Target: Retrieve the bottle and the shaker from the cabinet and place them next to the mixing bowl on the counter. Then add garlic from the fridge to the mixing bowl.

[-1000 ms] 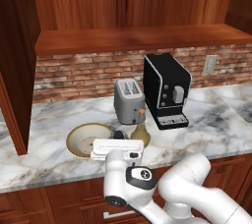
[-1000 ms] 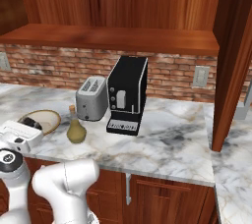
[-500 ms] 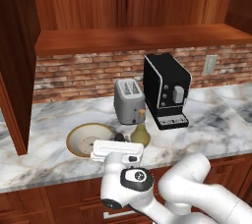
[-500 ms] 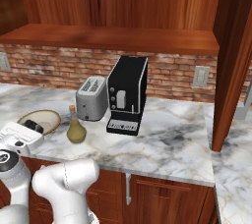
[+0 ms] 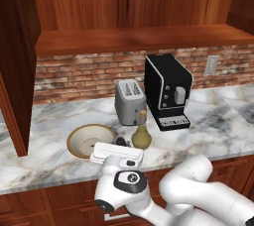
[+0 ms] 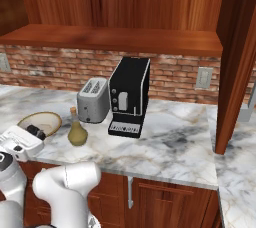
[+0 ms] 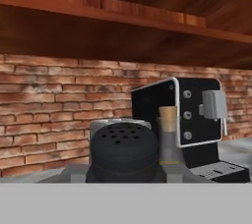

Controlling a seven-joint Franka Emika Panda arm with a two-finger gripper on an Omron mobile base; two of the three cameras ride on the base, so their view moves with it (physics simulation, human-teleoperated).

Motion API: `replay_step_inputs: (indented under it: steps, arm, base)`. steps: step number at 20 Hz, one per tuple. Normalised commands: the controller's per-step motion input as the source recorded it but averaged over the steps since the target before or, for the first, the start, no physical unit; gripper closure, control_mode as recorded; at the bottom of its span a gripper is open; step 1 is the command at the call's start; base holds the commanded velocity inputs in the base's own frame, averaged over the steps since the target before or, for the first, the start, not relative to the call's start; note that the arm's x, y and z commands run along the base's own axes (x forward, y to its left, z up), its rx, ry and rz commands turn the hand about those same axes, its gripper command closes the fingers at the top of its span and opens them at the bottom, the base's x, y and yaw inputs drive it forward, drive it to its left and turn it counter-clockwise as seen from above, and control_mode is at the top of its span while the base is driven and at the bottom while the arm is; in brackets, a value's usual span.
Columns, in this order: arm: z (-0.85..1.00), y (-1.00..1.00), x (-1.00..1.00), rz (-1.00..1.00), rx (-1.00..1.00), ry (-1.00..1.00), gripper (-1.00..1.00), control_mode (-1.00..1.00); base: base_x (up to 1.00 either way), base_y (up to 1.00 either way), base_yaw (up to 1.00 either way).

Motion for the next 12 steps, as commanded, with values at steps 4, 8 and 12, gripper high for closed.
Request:
replay_step_inputs:
  steps: [4, 8, 12]
  arm:
    - [-0.25, 0.0, 0.0, -0.03, 0.01, 0.12, 1.0, -1.0]
    - [-0.26, 0.0, 0.0, -0.02, 0.01, 0.13, 1.0, -1.0]
    - [-0.16, -0.03, 0.01, -0.01, 0.02, 0.11, 1.0, -1.0]
  base:
    - [0.0, 0.0, 0.0]
    - [0.0, 0.0, 0.0]
    - [0.0, 0.0, 0.0]
